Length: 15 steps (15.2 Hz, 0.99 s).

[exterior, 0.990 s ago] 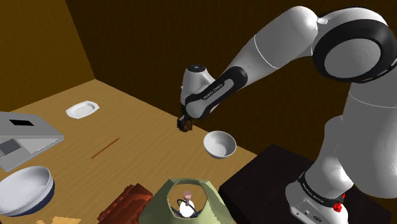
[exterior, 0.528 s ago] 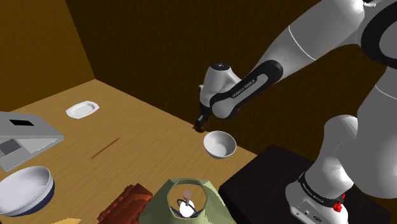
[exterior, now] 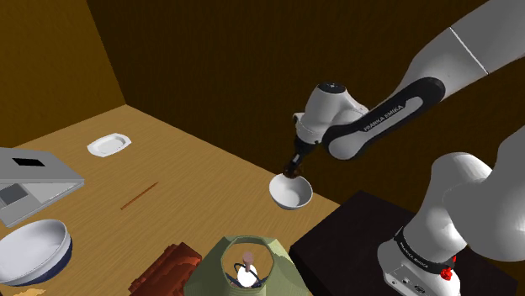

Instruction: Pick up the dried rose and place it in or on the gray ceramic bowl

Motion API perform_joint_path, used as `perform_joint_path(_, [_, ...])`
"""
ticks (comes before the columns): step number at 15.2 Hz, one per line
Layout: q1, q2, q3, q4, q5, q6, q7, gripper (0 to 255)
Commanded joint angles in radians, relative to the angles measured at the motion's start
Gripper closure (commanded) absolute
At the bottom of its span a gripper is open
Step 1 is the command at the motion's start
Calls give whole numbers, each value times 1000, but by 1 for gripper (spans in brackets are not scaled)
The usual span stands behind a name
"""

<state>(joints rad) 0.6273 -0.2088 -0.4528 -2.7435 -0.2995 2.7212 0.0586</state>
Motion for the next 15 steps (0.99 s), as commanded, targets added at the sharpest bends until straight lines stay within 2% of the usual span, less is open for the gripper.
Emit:
perform_joint_path(1, [-22, -30, 0, -38, -33, 9, 8, 255])
perform_joint_path(9, [6, 116, -27, -53, 18, 168, -23, 255])
perform_joint_path(12, [23, 177, -34, -55, 70, 227, -56, 255])
perform_joint_path(15, [36, 240, -26, -55, 160, 286, -118, 255])
